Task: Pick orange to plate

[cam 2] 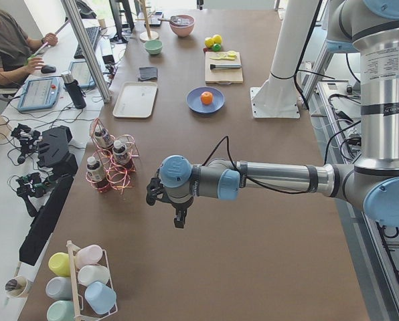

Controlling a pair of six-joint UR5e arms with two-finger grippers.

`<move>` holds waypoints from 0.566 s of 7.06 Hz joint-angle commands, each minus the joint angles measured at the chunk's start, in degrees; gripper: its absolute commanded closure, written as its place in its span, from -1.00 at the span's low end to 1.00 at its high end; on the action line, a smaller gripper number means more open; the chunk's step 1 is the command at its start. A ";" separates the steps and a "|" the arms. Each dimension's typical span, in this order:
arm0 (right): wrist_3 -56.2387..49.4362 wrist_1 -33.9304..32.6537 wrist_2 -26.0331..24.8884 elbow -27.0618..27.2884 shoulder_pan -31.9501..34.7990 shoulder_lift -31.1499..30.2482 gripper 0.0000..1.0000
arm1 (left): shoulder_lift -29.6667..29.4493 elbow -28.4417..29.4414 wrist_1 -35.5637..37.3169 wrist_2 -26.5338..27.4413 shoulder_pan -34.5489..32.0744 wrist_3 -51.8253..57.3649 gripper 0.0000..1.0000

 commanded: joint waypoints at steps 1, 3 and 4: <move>-1.32 -0.22 -0.63 -0.13 0.26 -0.62 -0.99 | -0.07 0.23 -0.01 -0.11 0.02 -0.10 -0.94; -1.32 -0.22 -0.98 -0.22 0.26 -0.53 -0.99 | -0.42 -0.12 -0.18 -0.11 -0.07 -0.19 -0.94; -1.32 -0.22 -0.98 -0.22 0.26 -0.62 -0.99 | -0.59 -0.12 -0.27 -0.11 -0.07 -0.10 -0.94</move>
